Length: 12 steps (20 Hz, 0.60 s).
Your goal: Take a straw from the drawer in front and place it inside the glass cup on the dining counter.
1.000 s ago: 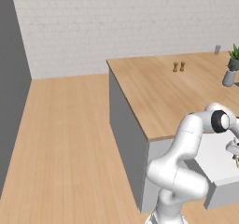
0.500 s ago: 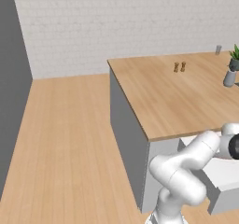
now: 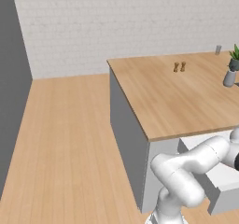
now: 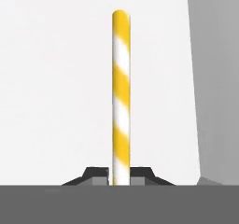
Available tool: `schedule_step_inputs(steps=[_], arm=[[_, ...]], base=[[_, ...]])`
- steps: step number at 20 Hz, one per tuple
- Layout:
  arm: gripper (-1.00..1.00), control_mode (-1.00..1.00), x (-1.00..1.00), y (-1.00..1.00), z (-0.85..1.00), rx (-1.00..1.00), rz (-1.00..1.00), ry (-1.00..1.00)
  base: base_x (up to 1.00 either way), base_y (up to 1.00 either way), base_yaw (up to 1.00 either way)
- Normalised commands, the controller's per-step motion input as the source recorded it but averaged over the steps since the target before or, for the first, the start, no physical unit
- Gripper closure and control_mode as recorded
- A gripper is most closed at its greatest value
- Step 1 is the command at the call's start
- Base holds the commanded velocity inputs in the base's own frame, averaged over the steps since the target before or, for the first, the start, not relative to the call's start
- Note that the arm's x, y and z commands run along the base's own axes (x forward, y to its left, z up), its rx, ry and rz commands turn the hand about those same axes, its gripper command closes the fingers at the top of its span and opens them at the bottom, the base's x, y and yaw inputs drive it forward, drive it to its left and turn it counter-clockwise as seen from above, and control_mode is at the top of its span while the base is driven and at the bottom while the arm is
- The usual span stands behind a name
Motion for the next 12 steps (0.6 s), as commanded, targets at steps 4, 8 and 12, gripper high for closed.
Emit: schedule_step_inputs(steps=[4, 8, 12], arm=[[1.0, -1.0, 0.51, 1.0, 0.0, -0.11, 0.0, -0.03], [1.0, -1.0, 0.29, 1.0, 0.05, -0.03, 0.02, 0.05], [1.0, -1.0, 0.02, 1.0, 0.64, 0.0, 0.13, 0.35]], base=[[0.0, 0.0, 0.0], [0.0, 0.0, 0.0], [0.0, 0.0, 0.0]])
